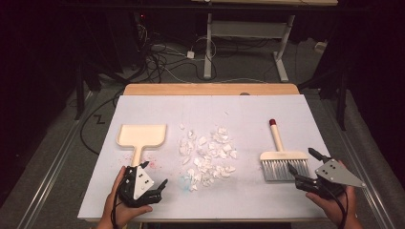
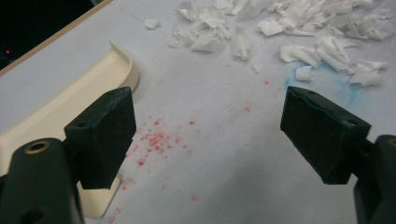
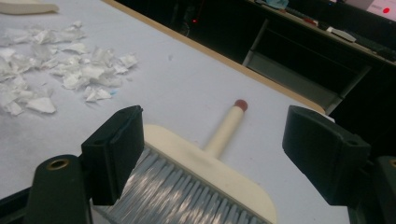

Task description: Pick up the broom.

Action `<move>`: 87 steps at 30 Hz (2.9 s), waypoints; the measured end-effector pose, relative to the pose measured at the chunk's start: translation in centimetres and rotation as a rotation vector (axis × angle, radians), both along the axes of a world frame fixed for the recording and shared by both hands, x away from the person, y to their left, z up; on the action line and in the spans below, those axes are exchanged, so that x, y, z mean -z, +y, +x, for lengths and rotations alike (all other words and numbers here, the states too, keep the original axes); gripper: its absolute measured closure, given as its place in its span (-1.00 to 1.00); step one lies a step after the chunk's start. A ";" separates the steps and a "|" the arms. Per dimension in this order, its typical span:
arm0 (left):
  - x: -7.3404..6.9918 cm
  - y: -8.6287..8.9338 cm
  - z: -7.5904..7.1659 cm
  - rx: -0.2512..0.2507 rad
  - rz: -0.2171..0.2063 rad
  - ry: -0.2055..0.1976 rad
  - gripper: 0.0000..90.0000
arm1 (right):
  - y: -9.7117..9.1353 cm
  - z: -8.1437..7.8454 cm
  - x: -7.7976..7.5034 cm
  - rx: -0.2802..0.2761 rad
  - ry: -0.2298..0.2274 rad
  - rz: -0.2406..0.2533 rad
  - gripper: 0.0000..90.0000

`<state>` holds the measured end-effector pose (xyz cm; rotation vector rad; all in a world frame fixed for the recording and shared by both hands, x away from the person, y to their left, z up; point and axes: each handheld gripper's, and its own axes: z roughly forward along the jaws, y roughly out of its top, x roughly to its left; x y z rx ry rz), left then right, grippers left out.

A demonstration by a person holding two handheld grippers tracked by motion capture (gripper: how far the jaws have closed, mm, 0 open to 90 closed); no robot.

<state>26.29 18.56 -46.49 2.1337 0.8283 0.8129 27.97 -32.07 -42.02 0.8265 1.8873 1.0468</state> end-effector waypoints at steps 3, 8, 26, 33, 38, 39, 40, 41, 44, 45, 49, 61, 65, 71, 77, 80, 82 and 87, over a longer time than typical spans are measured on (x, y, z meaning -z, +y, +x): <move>0.0 0.0 0.2 -0.003 -0.009 0.002 -0.60 | 0.2 0.2 0.3 -0.022 0.011 0.008 -0.53; 0.4 -0.2 0.0 0.008 0.001 0.030 -0.59 | 0.4 0.3 0.1 -0.009 0.003 0.010 -0.54; 0.7 -0.9 -0.1 0.038 0.042 0.062 -0.59 | 0.6 7.6 -0.5 0.200 0.251 0.020 -0.52; 0.8 -0.6 -0.4 0.040 0.040 0.071 -0.59 | 1.2 13.3 0.6 0.254 0.475 0.004 -0.48; 1.0 -0.6 -0.4 0.043 0.057 0.077 -0.59 | 2.2 16.0 2.8 0.257 0.608 -0.049 -0.25; 1.0 -0.7 -0.5 0.043 0.067 0.075 -0.59 | 2.3 16.4 3.3 0.260 0.633 -0.060 -0.10; 1.0 -0.8 -0.5 0.045 0.076 0.073 -0.59 | 2.3 16.7 3.5 0.246 0.657 -0.041 0.05; 1.1 -0.9 -0.6 0.047 0.083 0.074 -0.59 | 2.1 16.9 3.5 0.227 0.669 -0.004 0.16; 1.1 -1.1 -0.7 0.055 0.090 0.074 -0.59 | 2.3 17.2 3.4 0.206 0.674 -0.017 0.37; 1.1 -1.2 -0.7 0.063 0.090 0.074 -0.59 | 2.4 17.3 3.4 0.200 0.675 -0.024 0.42; 1.1 -1.3 -0.6 0.065 0.091 0.078 -0.59 | 2.4 17.3 3.4 0.188 0.671 -0.009 0.57; 0.8 -1.4 -0.6 0.058 0.073 0.081 -0.59 | 2.1 16.5 2.4 0.183 0.557 0.013 0.58; 0.7 -1.0 -0.7 0.045 0.059 0.080 -0.59 | 1.8 15.7 1.4 0.183 0.488 0.047 0.58; 0.4 -0.8 -0.8 0.032 0.033 0.078 -0.59 | 1.9 13.8 -1.0 0.164 0.349 0.099 0.59; -0.9 -1.0 -0.2 0.021 -0.019 0.057 -0.60 | 2.4 11.8 -3.5 0.131 0.243 0.148 0.59; -2.2 -1.8 0.0 0.036 -0.050 0.049 -0.60 | 3.0 10.8 -4.4 0.109 0.208 0.168 0.59; -2.8 -2.2 0.2 0.054 -0.063 0.049 -0.60 | 3.3 10.4 -4.8 0.107 0.183 0.177 0.59; -5.6 -5.9 1.1 0.191 -0.155 0.071 -0.61 | 5.9 8.1 -6.5 0.037 0.109 0.211 0.59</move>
